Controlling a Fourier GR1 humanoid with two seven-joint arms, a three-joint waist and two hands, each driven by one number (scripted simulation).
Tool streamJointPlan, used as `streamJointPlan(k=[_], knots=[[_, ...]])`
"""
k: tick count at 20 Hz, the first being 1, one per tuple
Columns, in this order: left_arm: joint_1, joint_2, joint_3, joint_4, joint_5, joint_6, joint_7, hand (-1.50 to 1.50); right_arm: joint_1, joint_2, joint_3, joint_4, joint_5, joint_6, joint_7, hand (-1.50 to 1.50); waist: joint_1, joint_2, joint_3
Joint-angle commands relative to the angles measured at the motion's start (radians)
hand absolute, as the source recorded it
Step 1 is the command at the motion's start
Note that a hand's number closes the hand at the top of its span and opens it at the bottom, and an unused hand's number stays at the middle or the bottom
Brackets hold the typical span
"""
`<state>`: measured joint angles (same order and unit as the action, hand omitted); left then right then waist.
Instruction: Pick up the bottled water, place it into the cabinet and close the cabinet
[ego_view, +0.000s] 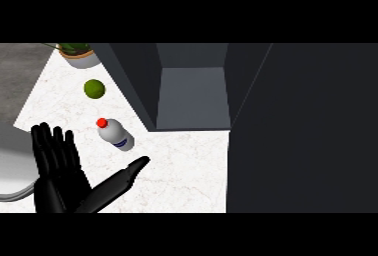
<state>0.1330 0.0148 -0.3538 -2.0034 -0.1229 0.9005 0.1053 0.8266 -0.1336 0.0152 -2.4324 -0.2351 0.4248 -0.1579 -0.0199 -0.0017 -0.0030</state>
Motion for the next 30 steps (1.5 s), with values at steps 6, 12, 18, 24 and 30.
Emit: streamJointPlan(k=[6, 12, 18, 24, 30], knots=[[0.026, -0.014, 0.192, 0.252, 0.284, -0.166, -0.291, -1.50, 0.184, -0.003, -0.013, -0.203, -0.080, 0.054, -0.036, -1.50, -0.004, -0.001, -0.001], [-0.042, -0.015, 0.225, 0.468, 0.433, -0.243, -0.444, -1.50, 0.205, -0.021, -0.094, -0.134, -0.121, 0.086, -0.112, -1.50, 0.000, 0.001, 0.001], [-0.134, -0.015, 0.323, 0.695, 0.549, -0.301, -0.619, -1.50, 0.321, -0.035, -0.095, -0.207, -0.130, 0.125, -0.146, -1.50, -0.019, 0.002, -0.001], [-0.220, -0.015, 0.401, 0.898, 0.579, -0.411, -0.712, -1.50, 0.294, -0.030, -0.098, -0.180, -0.108, 0.117, -0.152, -1.50, -0.002, 0.005, 0.001], [-0.264, -0.014, 0.476, 1.097, 0.624, -0.499, -0.859, -1.50, 0.262, -0.023, -0.107, -0.148, -0.100, 0.116, -0.171, -1.50, 0.003, 0.006, 0.001]])
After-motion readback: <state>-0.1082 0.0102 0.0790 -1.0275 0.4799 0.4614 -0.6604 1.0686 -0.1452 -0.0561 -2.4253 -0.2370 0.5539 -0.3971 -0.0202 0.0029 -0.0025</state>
